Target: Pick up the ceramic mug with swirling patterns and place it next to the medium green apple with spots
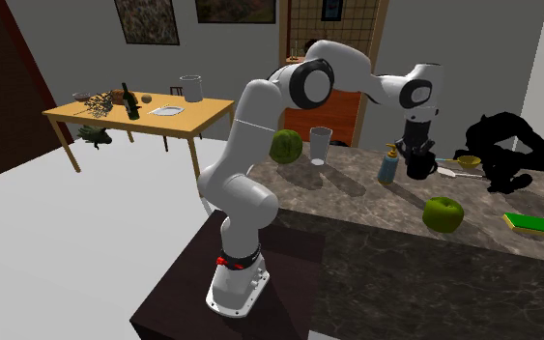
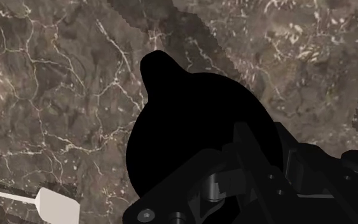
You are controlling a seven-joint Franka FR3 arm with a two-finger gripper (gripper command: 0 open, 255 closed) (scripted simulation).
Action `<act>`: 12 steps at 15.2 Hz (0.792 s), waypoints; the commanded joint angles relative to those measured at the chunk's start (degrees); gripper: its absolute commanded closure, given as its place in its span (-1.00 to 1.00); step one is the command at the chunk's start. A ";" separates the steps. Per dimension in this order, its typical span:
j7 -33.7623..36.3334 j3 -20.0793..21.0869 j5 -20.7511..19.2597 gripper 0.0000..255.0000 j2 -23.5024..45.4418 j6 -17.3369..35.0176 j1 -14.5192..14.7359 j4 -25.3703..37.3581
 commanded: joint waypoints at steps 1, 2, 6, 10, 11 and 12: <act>-0.07 0.11 0.20 1.00 0.35 1.30 -0.03 -0.94; -0.09 0.17 0.30 1.00 0.54 1.98 -0.04 -1.44; -0.18 0.47 0.78 1.00 1.44 4.62 -0.09 -3.29; -0.32 0.83 1.33 1.00 2.51 7.18 -0.22 -4.88; -0.36 0.93 1.49 1.00 2.81 7.81 -0.26 -5.24; -0.41 1.03 1.64 1.00 3.11 8.43 -0.31 -5.59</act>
